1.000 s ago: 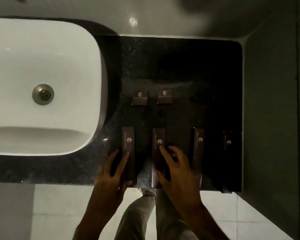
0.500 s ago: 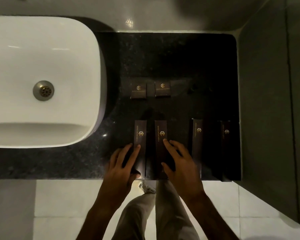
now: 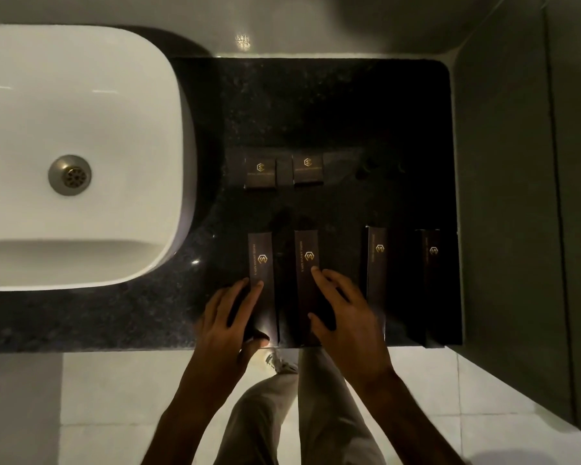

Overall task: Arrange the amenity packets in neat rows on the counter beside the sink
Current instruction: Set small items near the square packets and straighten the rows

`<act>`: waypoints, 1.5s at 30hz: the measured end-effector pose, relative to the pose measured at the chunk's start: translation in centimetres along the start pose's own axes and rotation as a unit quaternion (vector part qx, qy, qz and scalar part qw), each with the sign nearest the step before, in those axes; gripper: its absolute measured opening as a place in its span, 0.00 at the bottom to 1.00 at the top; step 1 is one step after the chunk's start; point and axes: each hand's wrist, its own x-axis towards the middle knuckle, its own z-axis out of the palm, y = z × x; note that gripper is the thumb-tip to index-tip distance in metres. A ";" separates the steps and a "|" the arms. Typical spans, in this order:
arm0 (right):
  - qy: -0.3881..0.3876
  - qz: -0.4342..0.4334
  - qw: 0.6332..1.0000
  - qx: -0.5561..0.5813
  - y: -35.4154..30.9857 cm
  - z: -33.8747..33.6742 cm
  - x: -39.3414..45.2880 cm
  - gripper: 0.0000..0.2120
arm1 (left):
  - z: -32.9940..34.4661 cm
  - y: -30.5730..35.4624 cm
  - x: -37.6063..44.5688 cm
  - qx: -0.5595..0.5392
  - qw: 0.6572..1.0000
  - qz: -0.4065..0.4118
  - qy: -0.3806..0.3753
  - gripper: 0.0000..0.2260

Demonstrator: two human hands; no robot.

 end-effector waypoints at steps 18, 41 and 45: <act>0.149 0.146 0.977 0.047 10.9 -8.2 -3.7 0.31 | 5.7 14.3 4.9 0.109 0.982 0.139 -0.064 0.43; 0.247 0.137 0.958 0.050 9.4 -9.0 -3.4 0.31 | 6.1 13.6 4.1 0.058 0.990 0.128 0.032 0.38; 0.355 0.048 0.930 0.085 8.6 -12.8 2.2 0.21 | 3.2 13.6 7.5 -0.067 0.983 0.108 0.131 0.28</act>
